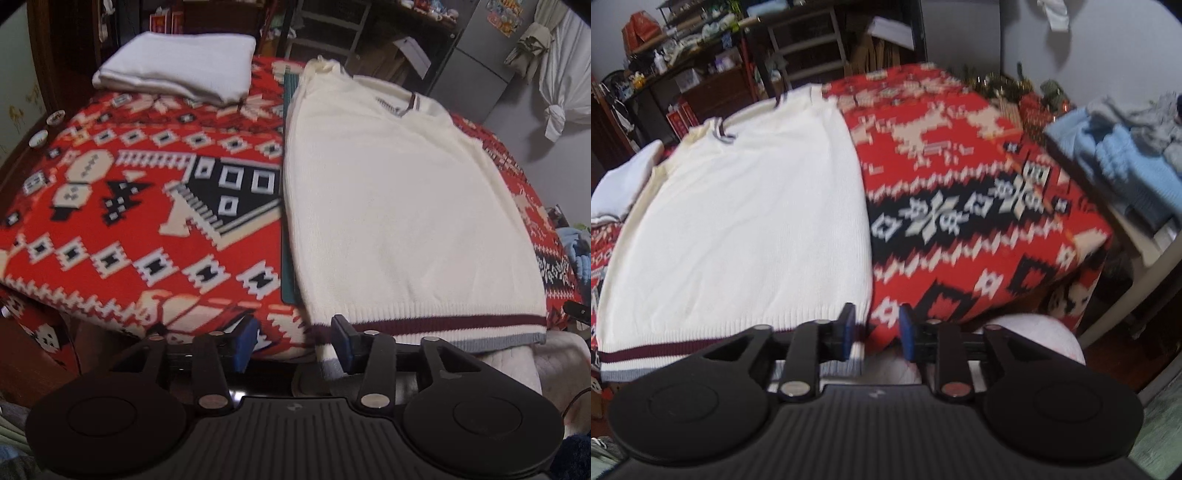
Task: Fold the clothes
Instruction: 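Release the hem by opening both tools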
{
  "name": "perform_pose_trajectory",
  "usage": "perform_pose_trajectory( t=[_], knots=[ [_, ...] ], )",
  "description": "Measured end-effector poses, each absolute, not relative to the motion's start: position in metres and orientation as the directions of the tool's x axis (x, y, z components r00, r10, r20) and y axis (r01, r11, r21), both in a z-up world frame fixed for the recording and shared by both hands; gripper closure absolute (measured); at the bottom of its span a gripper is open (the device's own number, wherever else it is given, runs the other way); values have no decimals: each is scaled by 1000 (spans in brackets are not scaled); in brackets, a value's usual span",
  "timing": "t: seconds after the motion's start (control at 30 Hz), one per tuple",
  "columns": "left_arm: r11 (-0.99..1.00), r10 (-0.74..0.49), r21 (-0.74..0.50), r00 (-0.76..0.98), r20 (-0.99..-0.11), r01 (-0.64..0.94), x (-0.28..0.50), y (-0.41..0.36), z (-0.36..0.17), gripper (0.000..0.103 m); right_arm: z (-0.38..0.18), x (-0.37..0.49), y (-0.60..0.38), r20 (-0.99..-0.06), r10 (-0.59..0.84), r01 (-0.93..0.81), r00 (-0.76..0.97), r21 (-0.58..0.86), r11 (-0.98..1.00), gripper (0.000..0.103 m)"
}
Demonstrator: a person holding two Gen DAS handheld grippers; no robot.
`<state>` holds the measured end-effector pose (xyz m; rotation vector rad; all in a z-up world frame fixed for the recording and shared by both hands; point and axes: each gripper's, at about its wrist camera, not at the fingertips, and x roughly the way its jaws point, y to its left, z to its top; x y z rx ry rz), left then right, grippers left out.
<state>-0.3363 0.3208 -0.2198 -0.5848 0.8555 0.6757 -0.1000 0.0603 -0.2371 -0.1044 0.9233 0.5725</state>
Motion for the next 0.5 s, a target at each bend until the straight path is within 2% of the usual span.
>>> perform_pose_trajectory(
  t=[0.07, 0.1, 0.13, 0.17, 0.27, 0.33, 0.5],
  knots=[
    [667, 329, -172, 493, -805, -725, -324, 317, -212, 45, -227, -101, 64, -758, 433, -536, 488, 131, 834, 54],
    [678, 345, -157, 500, -794, -718, -315, 316, -209, 36, -223, -101, 66, -747, 440, -552, 498, 118, 825, 50],
    [690, 361, -143, 508, -783, -710, -306, 314, -207, 30, -218, -102, 69, -737, 447, -567, 507, 106, 817, 39],
    [700, 376, -128, 515, -770, -702, -298, 313, -204, 27, -214, -102, 72, -725, 454, -584, 518, 89, 807, 27],
    [729, 419, -81, 537, -732, -680, -271, 308, -197, 19, -203, -102, 85, -675, 494, -639, 547, 43, 768, 8],
    [746, 438, -55, 552, -710, -664, -252, 306, -194, 17, -200, -98, 97, -659, 522, -673, 541, 33, 739, 2],
    [769, 421, -20, 530, -736, -639, -179, 328, -221, 13, -211, -66, 147, -680, 546, -712, 490, 49, 700, 0]
  ],
)
